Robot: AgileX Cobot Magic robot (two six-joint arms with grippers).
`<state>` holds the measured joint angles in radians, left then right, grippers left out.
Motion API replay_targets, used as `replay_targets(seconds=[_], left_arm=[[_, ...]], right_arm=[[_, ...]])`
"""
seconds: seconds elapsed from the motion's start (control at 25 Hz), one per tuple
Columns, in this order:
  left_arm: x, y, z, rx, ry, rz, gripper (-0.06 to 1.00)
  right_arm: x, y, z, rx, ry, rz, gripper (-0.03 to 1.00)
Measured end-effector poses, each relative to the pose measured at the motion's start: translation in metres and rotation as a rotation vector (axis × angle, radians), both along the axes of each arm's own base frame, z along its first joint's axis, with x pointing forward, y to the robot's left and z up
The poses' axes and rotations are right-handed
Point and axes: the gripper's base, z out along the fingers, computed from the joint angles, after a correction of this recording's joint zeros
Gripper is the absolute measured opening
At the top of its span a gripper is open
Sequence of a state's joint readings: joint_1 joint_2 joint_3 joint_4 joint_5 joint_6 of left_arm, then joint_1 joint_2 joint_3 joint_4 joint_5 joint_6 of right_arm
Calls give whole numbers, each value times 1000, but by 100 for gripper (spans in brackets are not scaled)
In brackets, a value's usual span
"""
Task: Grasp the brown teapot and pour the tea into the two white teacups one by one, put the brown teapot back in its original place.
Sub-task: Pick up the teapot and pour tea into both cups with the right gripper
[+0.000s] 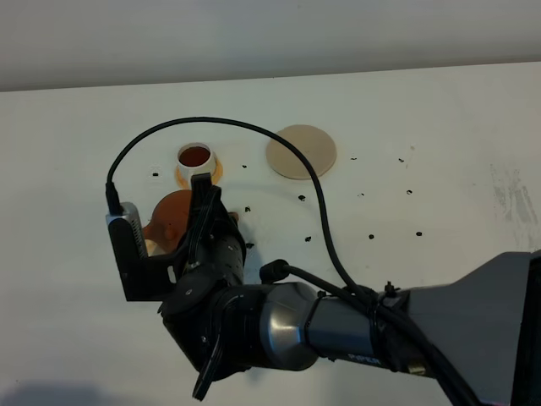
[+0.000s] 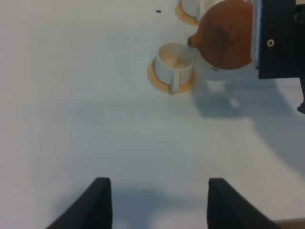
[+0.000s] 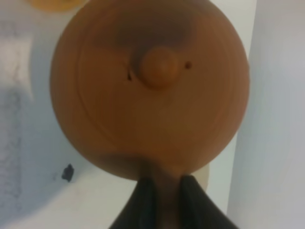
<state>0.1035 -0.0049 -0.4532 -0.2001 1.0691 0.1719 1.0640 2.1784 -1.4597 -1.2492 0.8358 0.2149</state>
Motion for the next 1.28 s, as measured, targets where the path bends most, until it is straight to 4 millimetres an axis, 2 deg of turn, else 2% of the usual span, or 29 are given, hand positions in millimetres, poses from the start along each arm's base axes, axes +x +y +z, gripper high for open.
replay_targets(seconds=[1.28], left_arm=[[0, 0, 0, 0, 0, 0, 44]], right_arm=[[5, -1, 0, -162, -93, 76, 11]])
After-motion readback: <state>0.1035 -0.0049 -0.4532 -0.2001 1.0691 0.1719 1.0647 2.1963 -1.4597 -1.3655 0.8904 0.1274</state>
